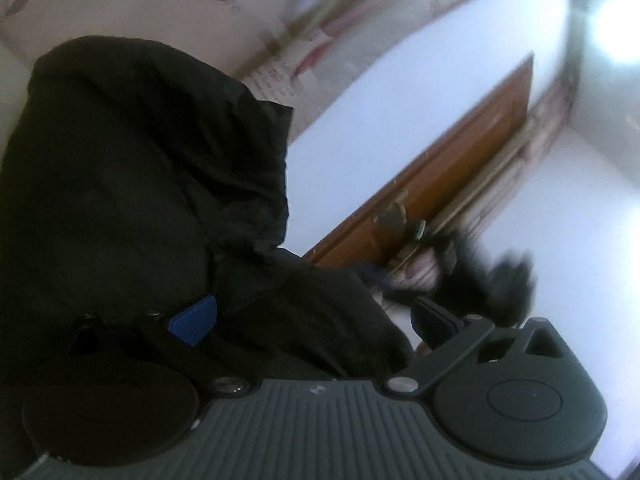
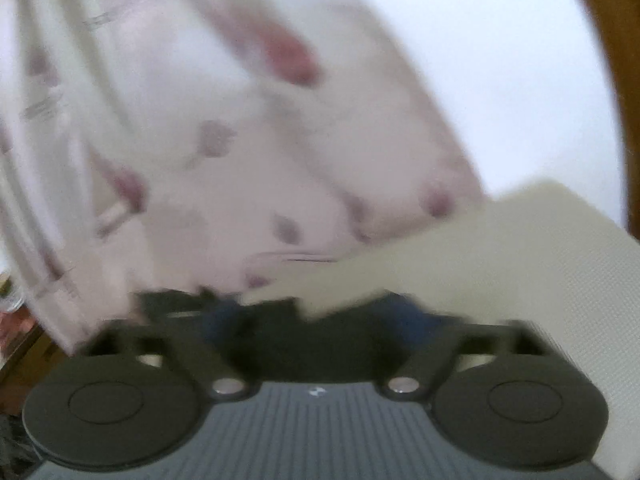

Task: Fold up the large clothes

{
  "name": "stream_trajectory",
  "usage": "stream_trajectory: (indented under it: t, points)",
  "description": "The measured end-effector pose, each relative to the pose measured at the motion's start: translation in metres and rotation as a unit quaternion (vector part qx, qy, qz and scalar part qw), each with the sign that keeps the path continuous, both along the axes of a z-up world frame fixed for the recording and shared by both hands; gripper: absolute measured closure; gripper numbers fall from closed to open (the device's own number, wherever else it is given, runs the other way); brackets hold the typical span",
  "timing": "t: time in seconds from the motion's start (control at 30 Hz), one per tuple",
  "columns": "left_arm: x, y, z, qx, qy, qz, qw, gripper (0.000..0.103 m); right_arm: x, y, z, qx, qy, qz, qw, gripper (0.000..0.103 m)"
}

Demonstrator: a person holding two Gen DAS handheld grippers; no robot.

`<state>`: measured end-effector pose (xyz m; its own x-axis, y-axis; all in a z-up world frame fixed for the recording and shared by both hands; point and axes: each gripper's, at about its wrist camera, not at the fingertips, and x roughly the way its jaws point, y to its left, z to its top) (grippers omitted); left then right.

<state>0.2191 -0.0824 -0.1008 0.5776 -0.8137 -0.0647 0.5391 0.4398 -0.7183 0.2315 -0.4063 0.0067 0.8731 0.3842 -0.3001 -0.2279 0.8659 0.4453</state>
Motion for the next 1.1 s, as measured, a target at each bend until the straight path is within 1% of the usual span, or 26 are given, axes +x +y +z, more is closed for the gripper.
stream_trajectory:
  t: [0.03,0.1,0.17,0.23,0.27,0.3,0.33,0.37,0.43,0.47,0.57,0.63,0.7,0.8,0.87,0.9,0.97,1.0,1.03,1.07,1.1]
  points:
    - [0.000,-0.004,0.000,0.009,-0.008,0.000,0.9999,0.001,0.004,0.012,0.009,-0.019,0.000,0.028,0.999,0.000]
    - [-0.003,-0.007,-0.003,0.018,-0.017,0.001,0.9997,0.001,0.016,0.043,0.016,-0.076,0.010,0.065,0.995,0.000]
    - [-0.006,-0.007,-0.007,0.028,-0.026,0.002,0.9993,0.001,0.031,0.074,0.010,-0.141,0.020,0.087,0.986,0.000]
    - [-0.010,-0.006,-0.007,0.038,-0.033,0.001,0.9987,0.001,0.054,0.099,-0.004,-0.177,0.036,0.111,0.977,0.001]
    - [-0.012,-0.005,-0.007,0.040,-0.035,0.003,0.9986,0.001,0.063,0.108,-0.009,-0.188,0.046,0.114,0.974,0.004]
    - [-0.015,-0.004,-0.006,0.042,-0.035,0.007,0.9985,0.001,0.072,0.118,-0.016,-0.204,0.055,0.120,0.970,0.038]
    - [-0.016,-0.003,-0.004,0.045,-0.035,0.012,0.9983,0.001,0.078,0.129,-0.022,-0.220,0.063,0.132,0.964,0.085]
    - [-0.019,0.001,-0.002,0.043,-0.032,0.017,0.9984,0.001,0.080,0.137,-0.025,-0.233,0.067,0.139,0.960,0.085]
    - [-0.030,0.011,0.000,0.031,-0.028,0.025,0.9988,0.001,0.071,0.149,-0.020,-0.268,0.036,0.139,0.953,0.090]
    - [-0.033,0.014,0.002,0.032,-0.031,0.034,0.9985,0.000,0.064,0.151,-0.015,-0.275,0.017,0.137,0.951,0.090]
    - [-0.045,0.024,0.007,0.026,-0.037,0.062,0.9971,0.000,0.046,0.136,-0.003,-0.267,-0.026,0.103,0.958,0.092]
    - [-0.045,0.023,0.006,0.038,-0.033,0.069,0.9963,0.000,0.038,0.116,-0.003,-0.249,-0.039,0.070,0.965,0.093]
    - [-0.039,0.016,0.003,0.057,-0.024,0.064,0.9961,0.000,0.035,0.090,-0.012,-0.204,-0.028,0.045,0.977,0.093]
    - [-0.033,0.006,0.001,0.058,-0.016,0.053,0.9968,0.000,0.028,0.049,-0.039,-0.124,-0.019,0.004,0.992,0.093]
    - [-0.032,-0.001,0.001,0.077,-0.020,0.049,0.9956,0.000,0.025,0.029,-0.062,-0.099,-0.007,-0.034,0.995,0.094]
    - [-0.031,-0.004,-0.001,0.083,-0.020,0.047,0.9953,0.000,0.023,0.018,-0.074,-0.083,0.003,-0.055,0.995,0.100]
    - [-0.027,-0.009,-0.005,0.095,-0.015,0.050,0.9942,0.000,0.022,0.000,-0.099,-0.062,0.027,-0.094,0.993,0.100]
    - [-0.027,-0.010,-0.006,0.098,-0.018,0.051,0.9937,0.000,0.021,-0.008,-0.109,-0.043,0.037,-0.098,0.994,0.100]
    - [-0.026,-0.011,-0.007,0.103,-0.023,0.049,0.9932,0.000,0.018,-0.012,-0.118,-0.025,0.039,-0.102,0.994,0.100]
    - [-0.025,-0.013,-0.008,0.107,-0.025,0.049,0.9928,0.000,0.013,-0.016,-0.120,-0.015,0.035,-0.114,0.993,0.099]
    - [-0.023,-0.015,-0.008,0.105,-0.022,0.047,0.9931,0.000,0.008,-0.023,-0.120,0.010,0.033,-0.124,0.992,0.097]
